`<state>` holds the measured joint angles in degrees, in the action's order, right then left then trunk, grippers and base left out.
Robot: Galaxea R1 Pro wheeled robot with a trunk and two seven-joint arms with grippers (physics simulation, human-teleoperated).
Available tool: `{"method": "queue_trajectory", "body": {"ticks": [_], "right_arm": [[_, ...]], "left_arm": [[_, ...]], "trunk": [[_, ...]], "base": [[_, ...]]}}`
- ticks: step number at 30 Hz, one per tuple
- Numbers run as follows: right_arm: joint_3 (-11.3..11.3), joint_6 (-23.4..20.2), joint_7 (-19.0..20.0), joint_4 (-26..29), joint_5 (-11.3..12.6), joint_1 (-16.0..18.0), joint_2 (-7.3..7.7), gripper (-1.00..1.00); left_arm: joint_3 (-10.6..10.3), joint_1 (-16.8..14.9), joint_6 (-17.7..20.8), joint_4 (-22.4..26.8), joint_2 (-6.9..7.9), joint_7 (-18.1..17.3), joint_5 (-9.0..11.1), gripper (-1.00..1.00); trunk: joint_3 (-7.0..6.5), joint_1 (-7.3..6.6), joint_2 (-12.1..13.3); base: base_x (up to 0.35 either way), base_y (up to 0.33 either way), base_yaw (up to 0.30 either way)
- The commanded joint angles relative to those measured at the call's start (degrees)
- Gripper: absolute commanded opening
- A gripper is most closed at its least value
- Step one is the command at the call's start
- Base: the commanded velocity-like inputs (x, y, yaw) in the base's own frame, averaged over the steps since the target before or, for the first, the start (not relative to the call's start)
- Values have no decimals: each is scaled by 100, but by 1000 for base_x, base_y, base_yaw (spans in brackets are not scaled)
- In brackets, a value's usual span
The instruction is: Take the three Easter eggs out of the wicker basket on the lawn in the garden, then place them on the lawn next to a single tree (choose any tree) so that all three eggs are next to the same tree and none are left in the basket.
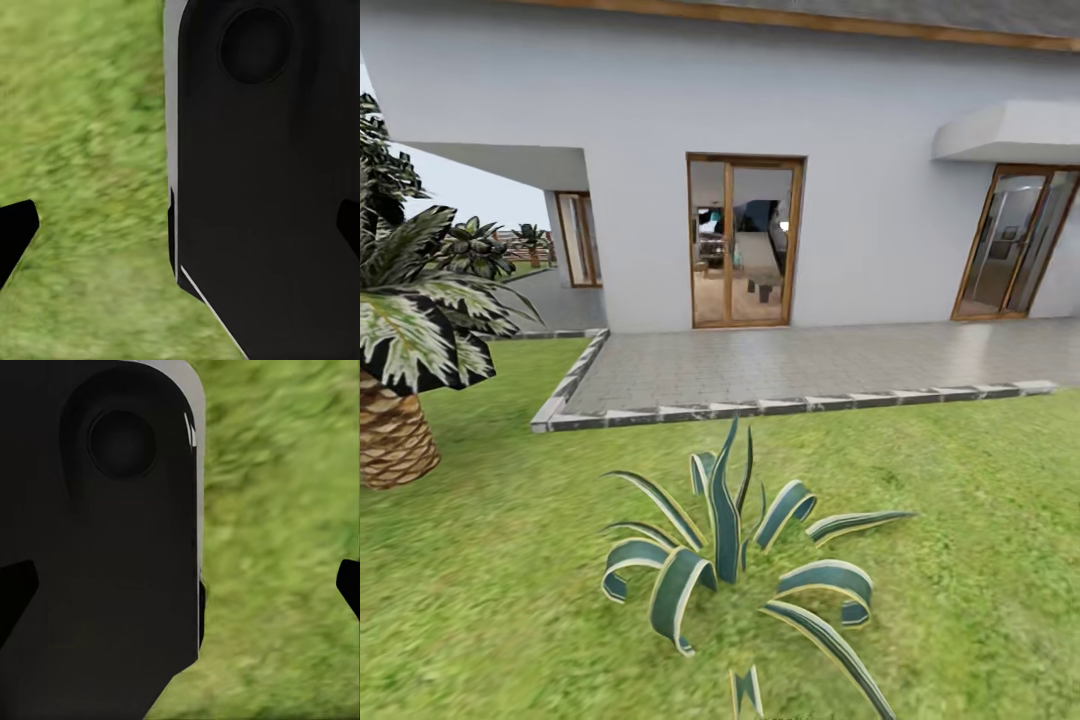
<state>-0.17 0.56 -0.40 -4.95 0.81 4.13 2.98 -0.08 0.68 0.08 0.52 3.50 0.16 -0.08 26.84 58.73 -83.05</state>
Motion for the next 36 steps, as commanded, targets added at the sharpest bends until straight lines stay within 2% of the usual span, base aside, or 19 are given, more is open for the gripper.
{"method": "queue_trajectory", "body": {"ticks": [1,5,21,30,36], "right_arm": [[-1,6,-4,-15,7,8,1,100],[-1,6,-4,-15,7,8,1,100],[6,5,-4,-15,6,8,1,100],[-1,14,-4,-15,15,8,1,100],[-1,13,-4,-15,15,8,1,100]], "left_arm": [[-1,2,1,6,-2,2,-1,100],[-1,2,1,4,-4,2,-1,100],[-1,2,1,1,-4,2,-10,100],[-1,2,4,1,-7,2,-10,100],[7,2,9,1,-7,2,-10,100]], "trunk": [[4,0,-3],[4,0,-3],[4,0,-3],[4,0,-3],[4,0,-3]], "base": [[0,325,-294],[-23,227,-203],[-98,292,-15],[-140,303,-249],[-116,167,-293]]}}
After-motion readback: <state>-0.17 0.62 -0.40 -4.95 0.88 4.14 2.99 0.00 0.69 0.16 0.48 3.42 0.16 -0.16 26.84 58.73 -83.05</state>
